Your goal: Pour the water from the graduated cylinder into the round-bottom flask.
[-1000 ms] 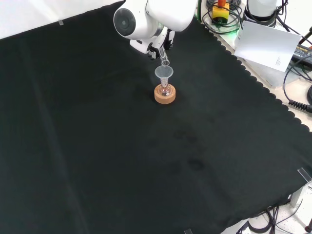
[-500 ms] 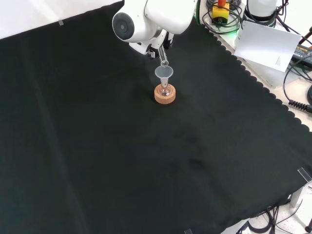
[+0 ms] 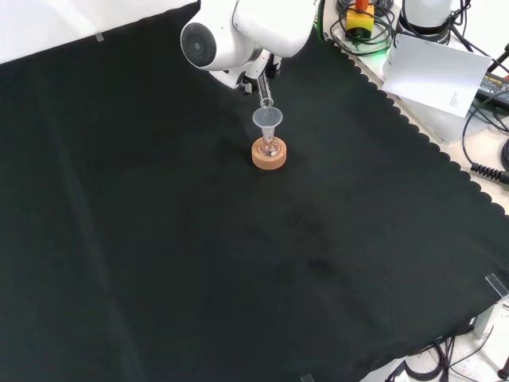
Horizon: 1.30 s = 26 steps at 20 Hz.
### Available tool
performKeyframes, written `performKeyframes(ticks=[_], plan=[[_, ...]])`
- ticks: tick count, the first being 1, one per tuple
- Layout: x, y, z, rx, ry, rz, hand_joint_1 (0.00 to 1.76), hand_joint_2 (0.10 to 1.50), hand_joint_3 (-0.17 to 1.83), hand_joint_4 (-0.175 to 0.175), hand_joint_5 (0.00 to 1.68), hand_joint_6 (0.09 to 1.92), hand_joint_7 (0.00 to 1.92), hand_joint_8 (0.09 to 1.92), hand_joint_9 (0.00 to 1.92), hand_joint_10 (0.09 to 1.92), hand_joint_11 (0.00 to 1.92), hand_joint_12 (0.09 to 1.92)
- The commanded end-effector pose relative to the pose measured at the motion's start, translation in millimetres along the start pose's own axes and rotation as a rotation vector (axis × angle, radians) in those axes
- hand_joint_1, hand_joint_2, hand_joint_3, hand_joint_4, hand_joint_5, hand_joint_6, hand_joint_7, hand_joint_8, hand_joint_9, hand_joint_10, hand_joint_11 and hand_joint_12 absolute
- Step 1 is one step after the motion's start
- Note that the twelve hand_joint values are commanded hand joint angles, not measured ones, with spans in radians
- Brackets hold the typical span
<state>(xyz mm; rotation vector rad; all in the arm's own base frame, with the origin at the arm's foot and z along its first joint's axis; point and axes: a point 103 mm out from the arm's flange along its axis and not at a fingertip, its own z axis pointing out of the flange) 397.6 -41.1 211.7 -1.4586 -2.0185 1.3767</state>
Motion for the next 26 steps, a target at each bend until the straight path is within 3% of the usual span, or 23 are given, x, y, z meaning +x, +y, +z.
performKeyframes(ticks=[1, 26], plan=[[-0.2, -0.9, -1.5, 0.01, -0.01, 0.008, 1.28, 1.05, 0.0, -0.175, 1.12, 0.77, 1.15, 0.75, 1.48, 0.09, 1.19, 0.8], [-2.9, -4.7, -5.6, 0.07, -0.047, 0.042, 1.28, 1.05, 0.0, -0.175, 1.11, 0.78, 1.15, 0.76, 1.48, 0.09, 1.19, 0.8]])
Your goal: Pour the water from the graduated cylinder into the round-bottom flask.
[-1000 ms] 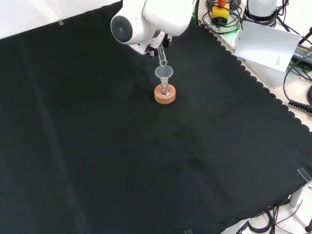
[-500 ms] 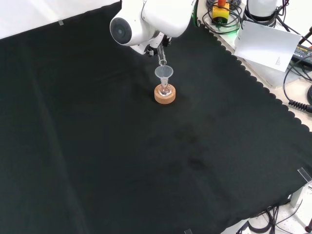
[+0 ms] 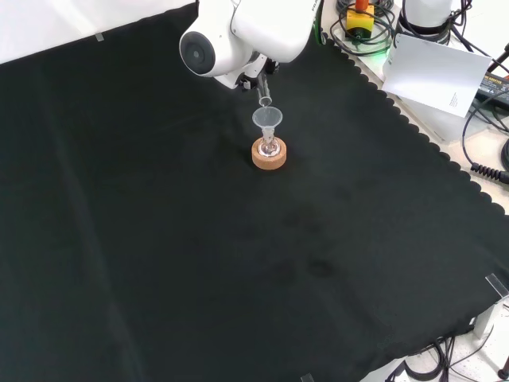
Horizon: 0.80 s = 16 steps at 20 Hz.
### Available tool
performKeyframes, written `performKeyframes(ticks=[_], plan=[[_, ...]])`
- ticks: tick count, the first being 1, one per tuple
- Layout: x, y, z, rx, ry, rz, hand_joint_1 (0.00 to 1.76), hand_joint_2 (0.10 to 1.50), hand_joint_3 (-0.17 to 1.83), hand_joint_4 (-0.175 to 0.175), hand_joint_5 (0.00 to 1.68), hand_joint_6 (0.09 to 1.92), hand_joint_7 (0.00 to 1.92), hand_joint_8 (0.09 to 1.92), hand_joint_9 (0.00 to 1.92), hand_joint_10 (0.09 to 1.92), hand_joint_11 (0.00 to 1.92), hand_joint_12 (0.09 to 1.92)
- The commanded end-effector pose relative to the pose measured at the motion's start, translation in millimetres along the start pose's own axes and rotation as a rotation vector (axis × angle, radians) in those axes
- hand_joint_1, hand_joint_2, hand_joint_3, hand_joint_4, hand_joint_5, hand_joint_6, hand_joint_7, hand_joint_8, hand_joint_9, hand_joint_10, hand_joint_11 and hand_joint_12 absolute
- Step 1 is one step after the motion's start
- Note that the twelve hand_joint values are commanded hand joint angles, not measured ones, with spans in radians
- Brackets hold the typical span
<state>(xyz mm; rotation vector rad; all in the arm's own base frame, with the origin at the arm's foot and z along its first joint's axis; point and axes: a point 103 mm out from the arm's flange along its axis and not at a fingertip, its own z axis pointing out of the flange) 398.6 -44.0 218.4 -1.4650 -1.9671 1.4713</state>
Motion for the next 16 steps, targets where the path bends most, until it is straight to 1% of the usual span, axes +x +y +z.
performKeyframes(ticks=[1, 5, 10, 14, 16], plan=[[2.9, 0.0, -4.7, 0.016, -0.015, 0.006, 1.28, 1.05, 0.0, -0.175, 1.11, 0.78, 1.15, 0.76, 1.48, 0.09, 1.19, 0.8], [1.4, -2.2, -4.4, 0.014, -0.016, 0.006, 1.28, 1.05, 0.0, -0.175, 1.11, 0.79, 1.15, 0.77, 1.48, 0.09, 1.19, 0.8], [3.5, -0.4, -8.4, 0.033, -0.028, 0.008, 1.28, 1.05, 0.0, -0.175, 1.11, 0.79, 1.14, 0.77, 1.48, 0.09, 1.19, 0.8], [3.3, -2.0, -9.3, 0.033, -0.029, 0.008, 1.28, 1.05, 0.0, -0.175, 1.11, 0.79, 1.14, 0.77, 1.48, 0.09, 1.19, 0.8], [3.8, -2.1, -10.0, 0.042, -0.031, 0.008, 1.28, 1.05, 0.0, -0.175, 1.11, 0.79, 1.14, 0.77, 1.48, 0.09, 1.19, 0.8]])
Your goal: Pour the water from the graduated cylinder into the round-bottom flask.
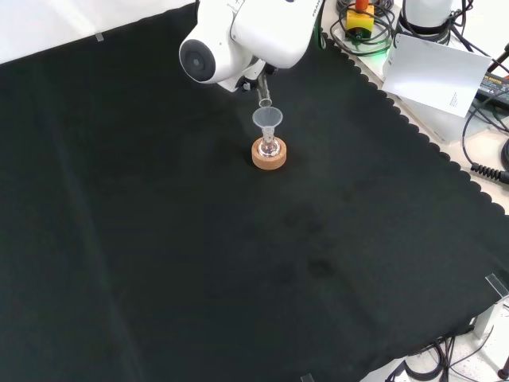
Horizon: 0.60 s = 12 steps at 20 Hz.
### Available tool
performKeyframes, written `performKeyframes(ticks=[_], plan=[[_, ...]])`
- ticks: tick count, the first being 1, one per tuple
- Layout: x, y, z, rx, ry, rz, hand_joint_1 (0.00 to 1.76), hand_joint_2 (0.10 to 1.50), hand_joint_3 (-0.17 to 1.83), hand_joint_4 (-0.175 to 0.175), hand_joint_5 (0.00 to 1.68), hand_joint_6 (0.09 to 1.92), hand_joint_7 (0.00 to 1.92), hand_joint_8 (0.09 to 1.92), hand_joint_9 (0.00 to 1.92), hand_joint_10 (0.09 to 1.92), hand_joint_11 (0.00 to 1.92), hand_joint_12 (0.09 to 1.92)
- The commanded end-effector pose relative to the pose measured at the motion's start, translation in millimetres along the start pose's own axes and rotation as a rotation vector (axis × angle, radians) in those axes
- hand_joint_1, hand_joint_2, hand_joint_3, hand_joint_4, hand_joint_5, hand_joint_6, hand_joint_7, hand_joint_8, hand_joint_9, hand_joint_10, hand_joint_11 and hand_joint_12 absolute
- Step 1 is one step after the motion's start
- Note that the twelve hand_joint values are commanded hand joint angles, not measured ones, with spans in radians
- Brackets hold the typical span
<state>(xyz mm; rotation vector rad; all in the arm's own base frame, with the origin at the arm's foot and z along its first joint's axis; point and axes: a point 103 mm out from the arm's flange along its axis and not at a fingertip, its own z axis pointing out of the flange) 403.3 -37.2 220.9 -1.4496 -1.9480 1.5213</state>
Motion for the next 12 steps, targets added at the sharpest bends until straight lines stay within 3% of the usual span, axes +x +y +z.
performKeyframes(ticks=[1, 12], plan=[[1.3, -2.2, -2.1, 0.02, -0.009, 0.0, 1.28, 1.05, 0.0, -0.175, 1.11, 0.79, 1.14, 0.77, 1.48, 0.09, 1.19, 0.8], [3.5, -4.8, -8.4, 0.01, -0.016, 0.0, 1.28, 1.05, 0.0, -0.175, 1.11, 0.79, 1.14, 0.77, 1.48, 0.09, 1.19, 0.8]])
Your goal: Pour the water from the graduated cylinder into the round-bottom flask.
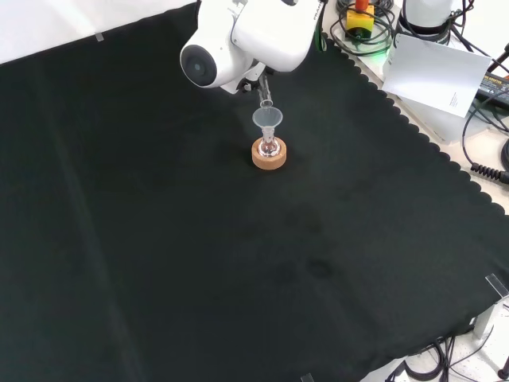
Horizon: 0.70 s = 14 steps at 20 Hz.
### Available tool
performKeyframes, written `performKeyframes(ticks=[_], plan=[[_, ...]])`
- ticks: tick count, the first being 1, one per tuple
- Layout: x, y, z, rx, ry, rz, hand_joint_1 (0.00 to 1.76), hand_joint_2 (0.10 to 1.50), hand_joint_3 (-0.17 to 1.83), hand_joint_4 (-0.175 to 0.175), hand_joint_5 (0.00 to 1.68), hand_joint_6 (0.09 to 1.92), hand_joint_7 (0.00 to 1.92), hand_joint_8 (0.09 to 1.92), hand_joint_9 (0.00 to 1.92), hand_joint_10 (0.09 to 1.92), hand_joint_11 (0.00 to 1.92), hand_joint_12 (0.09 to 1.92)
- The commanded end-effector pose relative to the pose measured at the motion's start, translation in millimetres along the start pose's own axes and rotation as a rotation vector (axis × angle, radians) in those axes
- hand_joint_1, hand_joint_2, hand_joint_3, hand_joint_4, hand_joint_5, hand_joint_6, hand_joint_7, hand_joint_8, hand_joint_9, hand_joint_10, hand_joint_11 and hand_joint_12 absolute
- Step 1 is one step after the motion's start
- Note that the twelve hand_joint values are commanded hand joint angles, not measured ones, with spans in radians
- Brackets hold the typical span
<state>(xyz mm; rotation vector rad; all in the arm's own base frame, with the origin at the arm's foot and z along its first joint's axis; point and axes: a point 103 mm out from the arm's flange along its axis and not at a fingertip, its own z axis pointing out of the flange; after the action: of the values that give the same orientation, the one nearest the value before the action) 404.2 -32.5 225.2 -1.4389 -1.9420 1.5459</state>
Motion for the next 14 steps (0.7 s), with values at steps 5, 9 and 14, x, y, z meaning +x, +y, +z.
performKeyframes(ticks=[5, 9, 14], plan=[[8.3, -4.0, -11.6, -0.021, 0.006, -0.003, 1.28, 1.05, 0.0, -0.175, 1.11, 0.79, 1.14, 0.77, 1.48, 0.09, 1.19, 0.8], [11.0, -6.3, -12.4, -0.051, 0.026, -0.022, 1.28, 1.05, 0.0, -0.175, 1.11, 0.79, 1.14, 0.77, 1.48, 0.09, 1.19, 0.8], [3.6, -9.1, -7.6, -0.122, 0.076, -0.05, 1.28, 1.05, 0.0, -0.175, 1.11, 0.79, 1.14, 0.77, 1.48, 0.09, 1.19, 0.8]])
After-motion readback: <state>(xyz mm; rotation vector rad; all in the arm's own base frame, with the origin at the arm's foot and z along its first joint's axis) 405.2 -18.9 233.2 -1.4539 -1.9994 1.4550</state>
